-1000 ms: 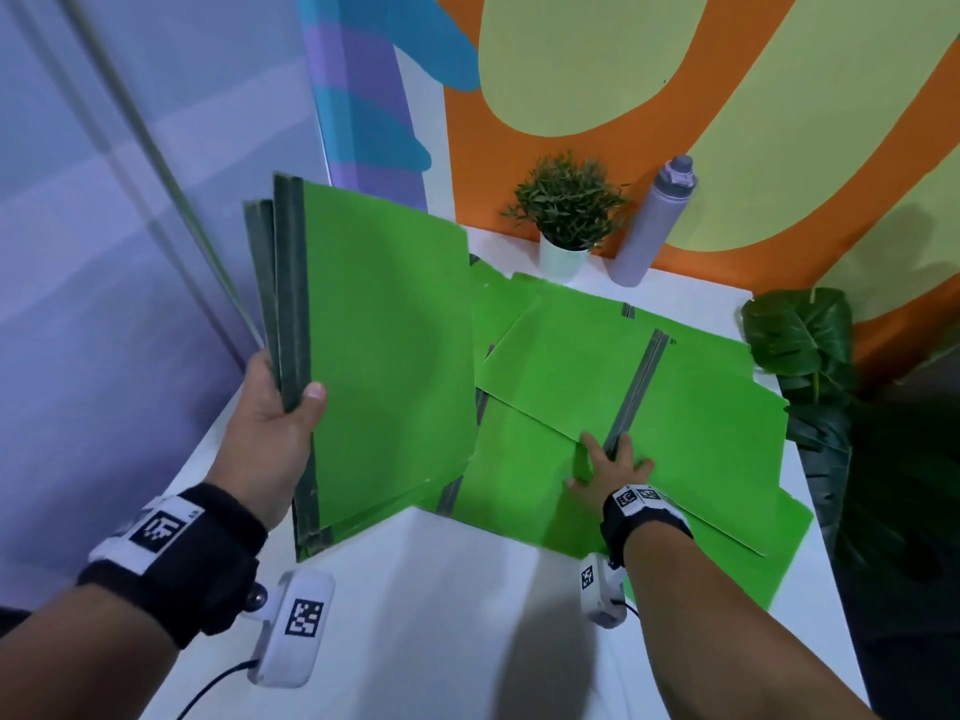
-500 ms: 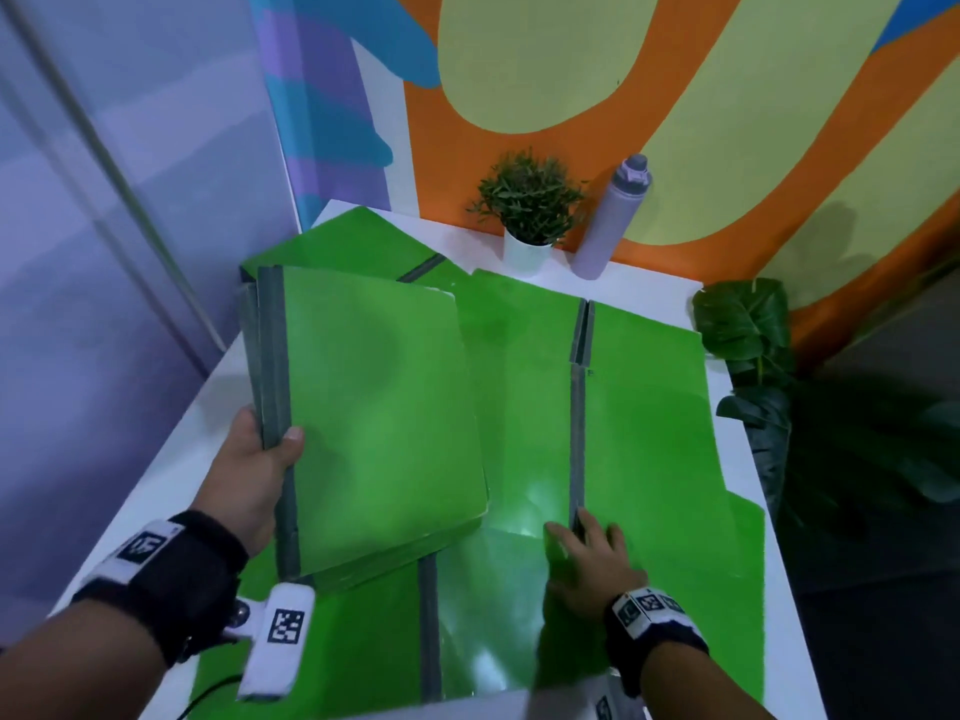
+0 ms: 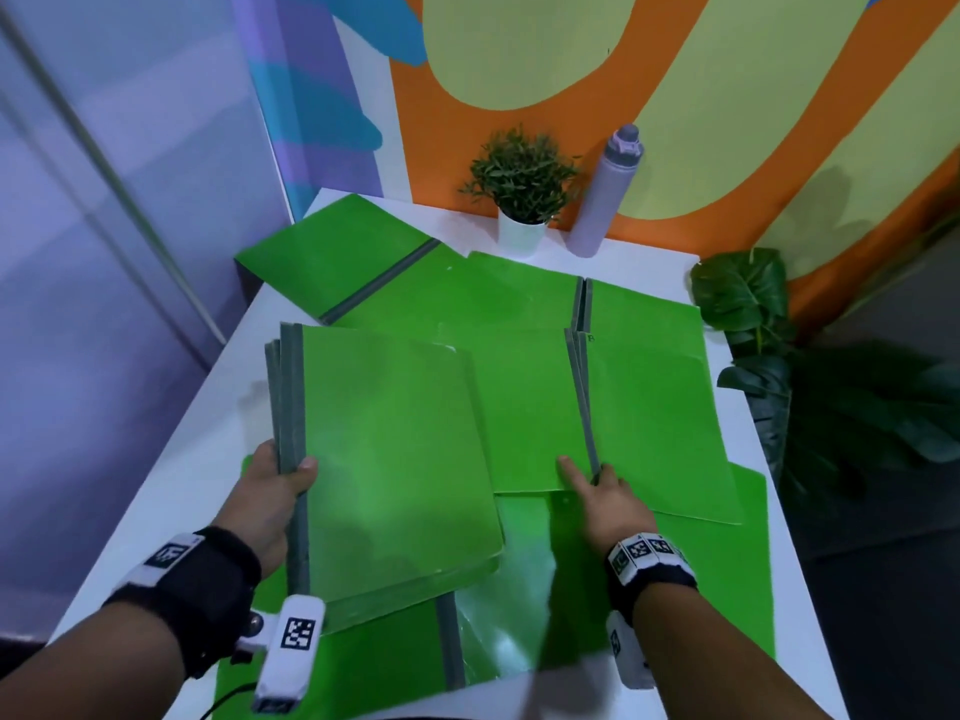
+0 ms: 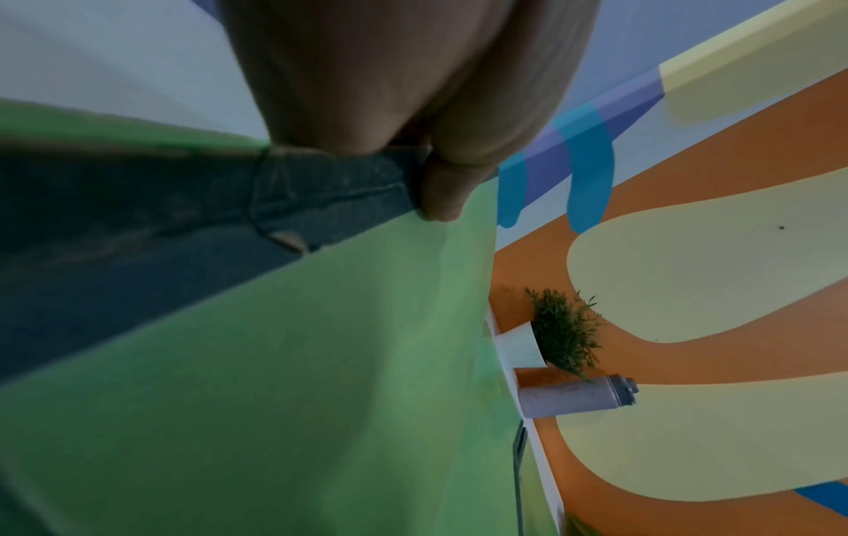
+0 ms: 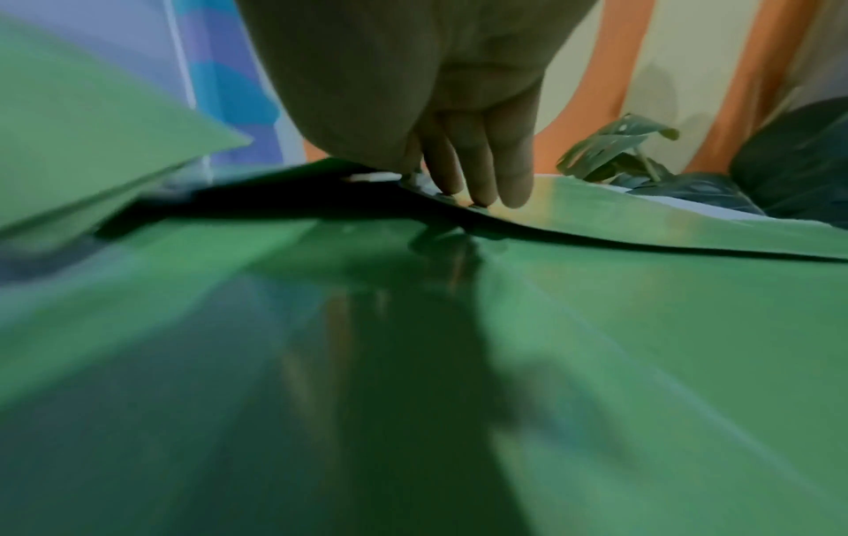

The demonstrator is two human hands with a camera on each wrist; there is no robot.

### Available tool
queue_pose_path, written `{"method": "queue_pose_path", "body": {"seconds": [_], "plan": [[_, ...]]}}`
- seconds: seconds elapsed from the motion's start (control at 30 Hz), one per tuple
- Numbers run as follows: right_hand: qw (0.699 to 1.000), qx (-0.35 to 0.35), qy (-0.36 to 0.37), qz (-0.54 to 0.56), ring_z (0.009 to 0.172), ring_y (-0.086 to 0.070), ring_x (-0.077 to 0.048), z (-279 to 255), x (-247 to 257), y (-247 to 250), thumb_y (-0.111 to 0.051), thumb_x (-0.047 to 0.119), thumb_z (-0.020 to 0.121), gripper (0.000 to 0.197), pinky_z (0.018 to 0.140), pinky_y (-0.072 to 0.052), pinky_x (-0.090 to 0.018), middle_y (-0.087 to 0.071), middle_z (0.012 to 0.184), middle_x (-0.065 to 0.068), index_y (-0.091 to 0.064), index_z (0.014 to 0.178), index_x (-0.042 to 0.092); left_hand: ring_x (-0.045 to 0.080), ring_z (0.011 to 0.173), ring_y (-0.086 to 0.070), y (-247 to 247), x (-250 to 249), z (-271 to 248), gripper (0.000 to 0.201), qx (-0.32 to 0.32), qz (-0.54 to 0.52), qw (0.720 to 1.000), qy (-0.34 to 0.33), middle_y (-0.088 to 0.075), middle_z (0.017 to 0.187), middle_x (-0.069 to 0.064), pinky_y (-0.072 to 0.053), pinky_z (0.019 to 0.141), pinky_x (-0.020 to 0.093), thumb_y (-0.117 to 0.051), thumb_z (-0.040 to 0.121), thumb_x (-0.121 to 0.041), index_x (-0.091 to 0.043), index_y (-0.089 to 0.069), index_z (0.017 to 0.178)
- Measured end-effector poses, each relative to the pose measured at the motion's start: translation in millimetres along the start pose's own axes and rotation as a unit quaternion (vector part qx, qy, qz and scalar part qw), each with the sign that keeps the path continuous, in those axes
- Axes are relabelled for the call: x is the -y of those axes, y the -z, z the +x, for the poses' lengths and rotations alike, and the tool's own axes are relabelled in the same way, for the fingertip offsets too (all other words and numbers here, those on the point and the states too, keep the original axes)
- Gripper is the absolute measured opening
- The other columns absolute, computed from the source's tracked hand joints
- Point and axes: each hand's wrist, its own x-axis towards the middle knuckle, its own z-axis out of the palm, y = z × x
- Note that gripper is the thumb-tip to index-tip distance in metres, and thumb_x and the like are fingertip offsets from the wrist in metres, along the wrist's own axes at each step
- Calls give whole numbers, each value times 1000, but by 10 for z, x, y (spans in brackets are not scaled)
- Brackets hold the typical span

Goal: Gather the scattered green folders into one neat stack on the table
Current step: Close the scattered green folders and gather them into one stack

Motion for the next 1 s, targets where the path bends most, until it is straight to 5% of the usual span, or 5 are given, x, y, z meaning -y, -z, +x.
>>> {"method": "queue_pose_path", "body": {"seconds": [0.3,0.5,0.67,0.8,1.0], "plan": [[869,-329,-34,369,92,-52,-11,57,353,1066,-48,16,93,34,85,-42,-24,-52,122,-2,-57,125,10,13,134,-27,-108,-358,0,89,-10,16,987,-162,-20,157,-15,-25,109,41,-47,92,6,-54,-8,146],[816,-442,145,342,82,-54,-15,-95,868,1245,-56,-12,77,20,83,-45,-19,-58,94,-12,-65,91,-1,19,145,-23,-430,-479,-73,56,53,15,991,-123,-22,160,3,-21,113,39,-40,98,-1,-33,-39,145],[868,-295,285,279,85,-59,-12,-347,1158,855,-55,-6,80,24,77,-52,-19,-54,100,6,-64,96,9,23,147,-20,-441,-419,-8,57,79,13,993,-88,-21,161,3,-18,115,45,-44,98,-4,-31,-35,147],[937,-186,149,255,129,-41,-14,-88,963,525,-58,9,85,49,112,-32,-28,-44,139,3,-47,132,19,27,143,-26,-290,-256,93,81,33,30,998,-34,-16,162,7,-29,111,46,-45,86,17,-36,-34,146],[942,-29,-85,325,137,-34,-32,578,516,333,-58,22,88,67,108,-38,-51,-28,153,-9,-26,147,28,29,143,-26,-169,-42,202,85,13,32,999,-21,-19,161,5,-32,112,50,-49,82,22,-38,-40,140]]}}
